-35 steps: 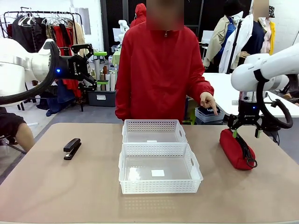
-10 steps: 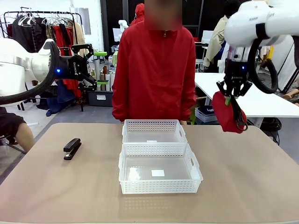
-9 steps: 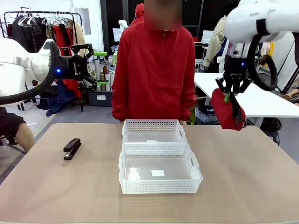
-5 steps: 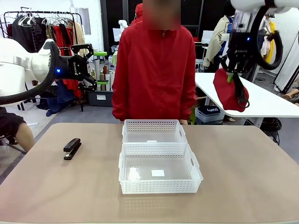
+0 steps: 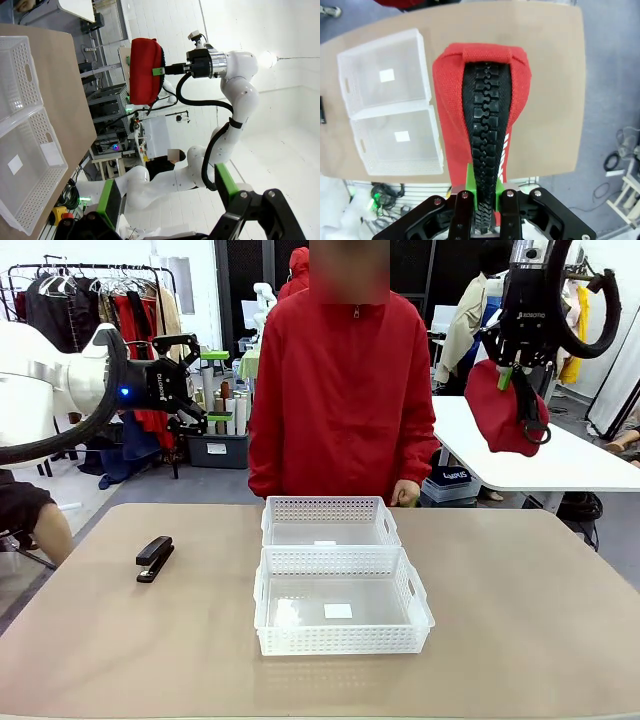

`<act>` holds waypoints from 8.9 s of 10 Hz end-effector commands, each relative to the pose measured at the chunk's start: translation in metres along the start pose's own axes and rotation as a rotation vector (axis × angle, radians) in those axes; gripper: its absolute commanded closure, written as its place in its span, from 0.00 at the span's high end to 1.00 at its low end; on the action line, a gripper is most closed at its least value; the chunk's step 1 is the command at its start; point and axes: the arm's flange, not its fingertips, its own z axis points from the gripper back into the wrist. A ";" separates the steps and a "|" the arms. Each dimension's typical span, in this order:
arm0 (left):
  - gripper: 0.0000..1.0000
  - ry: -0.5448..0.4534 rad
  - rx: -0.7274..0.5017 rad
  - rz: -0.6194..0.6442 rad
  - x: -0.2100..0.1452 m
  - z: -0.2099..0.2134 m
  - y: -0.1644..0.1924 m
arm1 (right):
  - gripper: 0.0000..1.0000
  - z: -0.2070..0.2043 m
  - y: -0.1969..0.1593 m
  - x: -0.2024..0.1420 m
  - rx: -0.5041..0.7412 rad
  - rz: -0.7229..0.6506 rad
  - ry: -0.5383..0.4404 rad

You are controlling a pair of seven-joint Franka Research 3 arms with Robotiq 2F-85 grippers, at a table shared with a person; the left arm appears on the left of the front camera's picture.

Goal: Distribute items into two baskets.
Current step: Move the picked Pencil pouch towards the Organizing basket indicated by the person, stopping as directed, then place the picked Pencil pouch into the Organizing basket as instructed by the person.

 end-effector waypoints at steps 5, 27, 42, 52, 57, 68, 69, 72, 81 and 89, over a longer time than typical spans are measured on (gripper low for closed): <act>1.00 -0.003 -0.005 0.003 0.000 0.001 -0.003 | 0.00 -0.003 0.000 -0.001 -0.003 -0.001 0.007; 1.00 -0.003 -0.005 0.003 0.000 0.001 -0.003 | 0.00 -0.002 0.020 -0.006 0.065 0.338 -0.002; 1.00 -0.003 -0.005 0.003 0.000 0.001 -0.003 | 0.00 -0.057 0.194 -0.031 -0.008 1.544 -0.040; 1.00 -0.003 -0.005 0.003 0.000 0.001 -0.003 | 0.00 -0.095 0.237 -0.060 -0.037 1.754 -0.043; 1.00 -0.003 -0.005 0.003 0.000 0.001 -0.003 | 0.00 -0.096 0.241 -0.057 0.004 1.726 -0.023; 1.00 -0.003 -0.005 0.003 0.000 0.001 -0.003 | 0.00 -0.096 0.241 -0.057 0.004 1.726 -0.023; 1.00 -0.003 -0.005 0.003 0.000 0.001 -0.003 | 0.00 -0.096 0.241 -0.057 0.004 1.726 -0.023; 1.00 -0.003 -0.005 0.003 0.000 0.001 -0.003 | 0.00 -0.096 0.241 -0.057 0.004 1.726 -0.023; 1.00 -0.003 -0.005 0.003 0.000 0.001 -0.003 | 0.00 -0.096 0.241 -0.057 0.004 1.726 -0.023; 1.00 -0.003 -0.005 0.003 0.000 0.001 -0.003 | 0.00 -0.098 0.242 -0.056 0.007 1.726 -0.017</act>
